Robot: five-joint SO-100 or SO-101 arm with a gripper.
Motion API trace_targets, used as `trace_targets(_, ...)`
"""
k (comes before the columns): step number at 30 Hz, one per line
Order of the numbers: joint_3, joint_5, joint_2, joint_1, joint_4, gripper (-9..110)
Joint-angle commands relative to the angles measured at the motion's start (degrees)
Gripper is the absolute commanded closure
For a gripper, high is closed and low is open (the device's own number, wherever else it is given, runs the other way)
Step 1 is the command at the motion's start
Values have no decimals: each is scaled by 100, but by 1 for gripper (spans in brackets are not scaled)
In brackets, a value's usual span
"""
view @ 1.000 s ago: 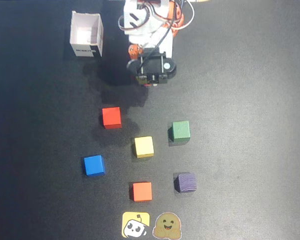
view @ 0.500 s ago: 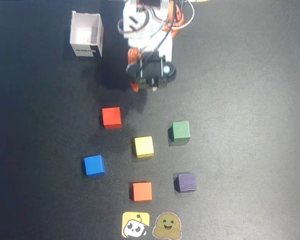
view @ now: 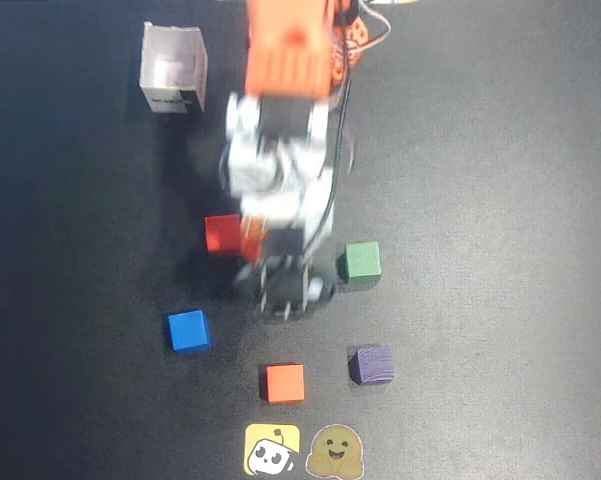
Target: Put the orange cube on top of the green cube.
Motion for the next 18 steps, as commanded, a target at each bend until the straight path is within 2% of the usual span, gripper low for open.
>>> trace_targets(1, -967, 62, -606, 0, 0, 84)
trace_targets(10, -2206, 299, -1749, -114, -88, 77)
trace_targets(18, -2865, 527, -2338, -255, -369, 78)
